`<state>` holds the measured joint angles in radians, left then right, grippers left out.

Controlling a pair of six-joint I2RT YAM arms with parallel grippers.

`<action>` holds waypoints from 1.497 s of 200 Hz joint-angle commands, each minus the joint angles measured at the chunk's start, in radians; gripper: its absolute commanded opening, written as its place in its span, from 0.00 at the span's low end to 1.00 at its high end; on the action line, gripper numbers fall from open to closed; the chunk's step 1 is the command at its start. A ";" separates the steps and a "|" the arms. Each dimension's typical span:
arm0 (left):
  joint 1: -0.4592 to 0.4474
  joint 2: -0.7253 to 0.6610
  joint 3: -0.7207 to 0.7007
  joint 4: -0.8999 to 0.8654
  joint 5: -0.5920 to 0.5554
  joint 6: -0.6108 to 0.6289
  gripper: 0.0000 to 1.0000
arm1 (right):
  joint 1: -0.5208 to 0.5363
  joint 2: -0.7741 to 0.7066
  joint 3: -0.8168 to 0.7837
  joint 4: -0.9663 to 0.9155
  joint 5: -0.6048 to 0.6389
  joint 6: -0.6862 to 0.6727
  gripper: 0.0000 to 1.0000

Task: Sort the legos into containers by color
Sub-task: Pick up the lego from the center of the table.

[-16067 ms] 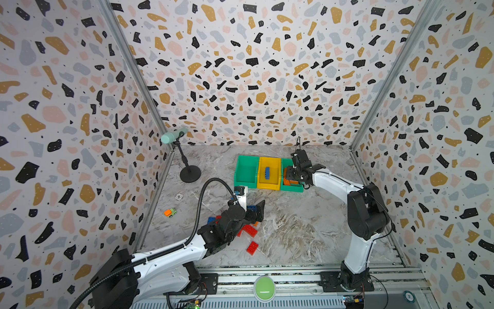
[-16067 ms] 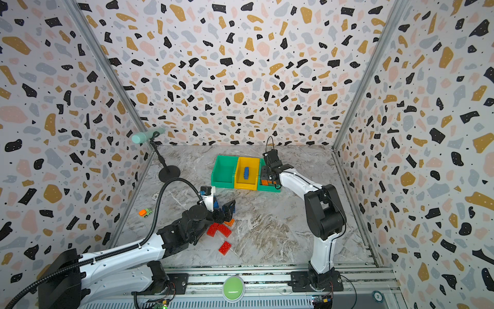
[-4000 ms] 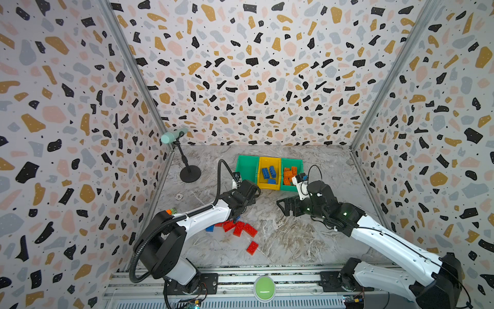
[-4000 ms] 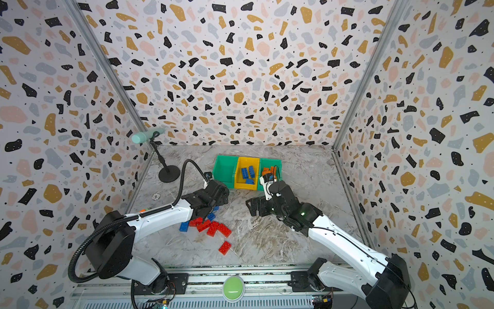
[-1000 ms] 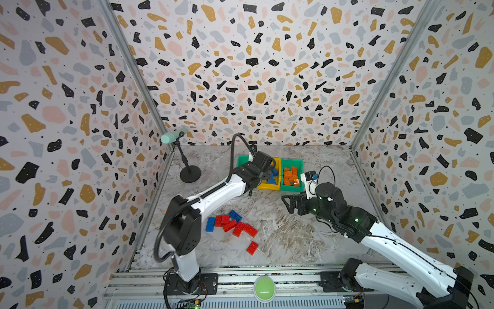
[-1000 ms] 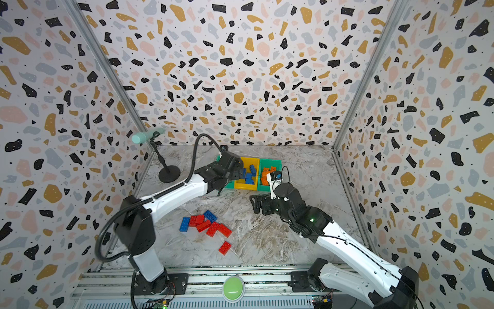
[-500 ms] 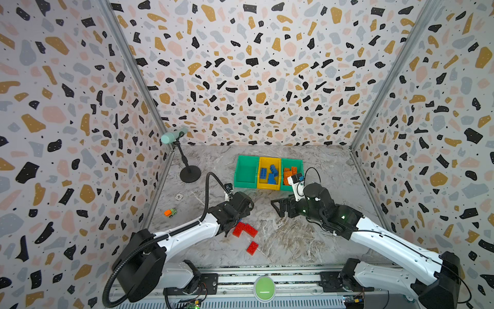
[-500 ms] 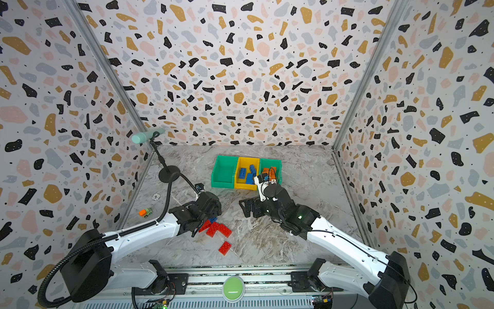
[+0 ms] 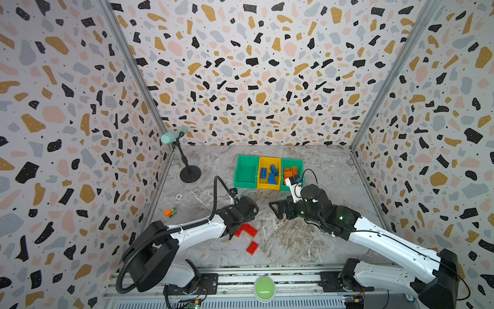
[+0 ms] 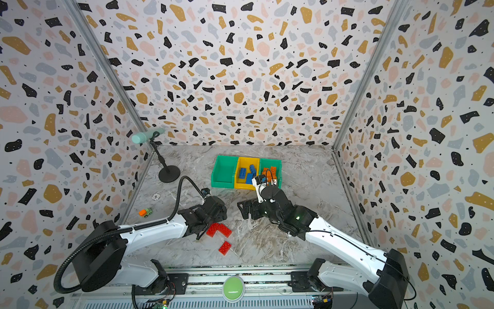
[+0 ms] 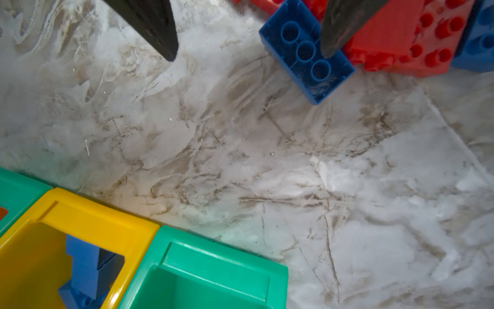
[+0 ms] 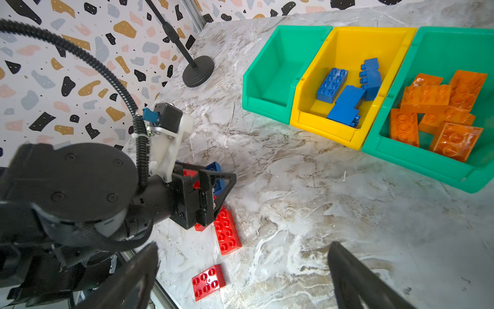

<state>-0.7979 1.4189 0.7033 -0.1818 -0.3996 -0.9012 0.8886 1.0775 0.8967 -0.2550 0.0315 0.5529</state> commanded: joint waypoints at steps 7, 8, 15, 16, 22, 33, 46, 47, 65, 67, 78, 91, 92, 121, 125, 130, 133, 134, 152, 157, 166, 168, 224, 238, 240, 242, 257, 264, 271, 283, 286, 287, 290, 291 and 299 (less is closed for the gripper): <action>-0.007 0.008 0.008 0.001 -0.004 -0.024 0.85 | 0.003 -0.034 0.022 -0.014 0.030 -0.001 0.99; -0.007 0.008 0.008 -0.001 -0.004 -0.024 0.85 | 0.003 -0.033 0.022 -0.014 0.031 -0.002 0.99; -0.007 0.005 0.004 -0.006 -0.004 -0.026 0.85 | 0.004 -0.035 0.022 -0.016 0.031 -0.004 0.99; -0.007 0.005 0.004 -0.007 -0.004 -0.026 0.85 | 0.004 -0.035 0.021 -0.016 0.031 -0.004 0.99; -0.007 0.000 0.000 -0.012 -0.007 -0.030 0.85 | 0.004 -0.032 0.021 -0.016 0.031 -0.006 0.99; -0.008 -0.007 -0.008 -0.017 -0.011 -0.036 0.85 | 0.004 -0.033 0.021 -0.016 0.031 -0.008 0.99; -0.007 -0.015 -0.017 -0.027 -0.019 -0.044 0.85 | 0.004 -0.033 0.020 -0.014 0.032 -0.011 0.99; -0.008 -0.015 -0.018 -0.027 -0.020 -0.045 0.85 | 0.003 -0.033 0.020 -0.015 0.032 -0.011 0.99; -0.007 -0.014 -0.027 -0.033 -0.025 -0.049 0.85 | 0.004 -0.034 0.021 -0.016 0.033 -0.014 0.99; -0.007 -0.013 -0.027 -0.033 -0.024 -0.050 0.85 | 0.004 -0.034 0.020 -0.016 0.034 -0.015 0.99; -0.008 -0.005 -0.030 -0.034 -0.025 -0.051 0.85 | 0.004 -0.038 0.019 -0.016 0.033 -0.015 0.99; -0.006 0.008 -0.029 -0.044 -0.031 -0.053 0.85 | 0.004 -0.043 0.015 -0.018 0.035 -0.015 0.99; -0.007 0.009 -0.029 -0.045 -0.032 -0.053 0.85 | 0.004 -0.043 0.015 -0.017 0.035 -0.015 0.99; -0.007 0.017 -0.034 -0.053 -0.045 -0.057 0.85 | 0.004 -0.057 0.007 -0.020 0.039 -0.013 0.99; -0.007 0.016 -0.037 -0.051 -0.048 -0.058 0.85 | 0.004 -0.059 0.007 -0.020 0.040 -0.012 0.99; -0.007 0.016 -0.041 -0.049 -0.049 -0.058 0.85 | 0.004 -0.060 0.007 -0.021 0.040 -0.013 0.99; -0.007 0.017 -0.045 -0.046 -0.050 -0.058 0.85 | 0.004 -0.060 0.006 -0.022 0.041 -0.012 0.99; -0.007 0.017 -0.045 -0.046 -0.050 -0.058 0.85 | 0.004 -0.060 0.005 -0.022 0.042 -0.012 0.99; -0.006 0.035 -0.051 -0.044 -0.053 -0.058 0.85 | 0.003 -0.062 0.008 -0.025 0.041 -0.011 0.99; -0.006 0.039 -0.050 -0.042 -0.053 -0.057 0.85 | 0.004 -0.062 0.008 -0.026 0.043 -0.011 0.99; -0.005 0.051 -0.053 -0.037 -0.052 -0.058 0.85 | 0.004 -0.066 0.008 -0.030 0.045 -0.010 0.99; -0.006 0.054 -0.053 -0.035 -0.052 -0.058 0.85 | 0.004 -0.066 0.008 -0.030 0.046 -0.010 0.99; 0.016 0.125 -0.012 -0.009 -0.048 -0.021 0.85 | 0.004 -0.074 -0.016 -0.015 0.038 0.005 0.99; 0.021 0.144 0.013 -0.011 -0.047 -0.005 0.84 | 0.004 -0.078 -0.022 -0.013 0.039 0.009 0.99; 0.020 0.147 0.017 -0.013 -0.048 -0.004 0.84 | 0.004 -0.079 -0.022 -0.012 0.039 0.010 0.99; 0.022 0.150 0.021 -0.013 -0.048 -0.003 0.84 | 0.003 -0.079 -0.023 -0.013 0.040 0.009 0.99; 0.023 0.176 0.056 -0.021 -0.048 0.010 0.82 | 0.004 -0.089 -0.029 -0.014 0.048 0.009 0.99; 0.023 0.190 0.073 -0.031 -0.051 0.010 0.81 | 0.004 -0.092 -0.031 -0.013 0.050 0.009 0.99; 0.023 0.204 0.088 -0.039 -0.054 0.036 0.79 | 0.004 -0.097 -0.034 -0.012 0.051 0.009 0.99; 0.023 0.226 0.105 -0.046 -0.050 0.048 0.78 | 0.004 -0.103 -0.039 -0.012 0.051 0.010 0.99; 0.023 0.232 0.109 -0.047 -0.050 0.048 0.77 | 0.002 -0.103 -0.040 -0.012 0.053 0.009 0.99; 0.022 0.232 0.110 -0.047 -0.050 0.049 0.77 | 0.002 -0.104 -0.041 -0.013 0.053 0.009 0.99; 0.022 0.236 0.111 -0.049 -0.049 0.050 0.76 | 0.003 -0.106 -0.042 -0.013 0.053 0.011 0.99; 0.023 0.237 0.112 -0.049 -0.049 0.049 0.76 | 0.003 -0.106 -0.043 -0.013 0.054 0.010 0.99; 0.022 0.245 0.113 -0.050 -0.043 0.049 0.74 | 0.003 -0.109 -0.046 -0.016 0.058 0.009 0.99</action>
<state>-0.7795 1.6382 0.7933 -0.2066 -0.4393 -0.8856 0.8886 0.9962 0.8631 -0.2619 0.0689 0.5571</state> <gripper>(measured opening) 0.760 0.989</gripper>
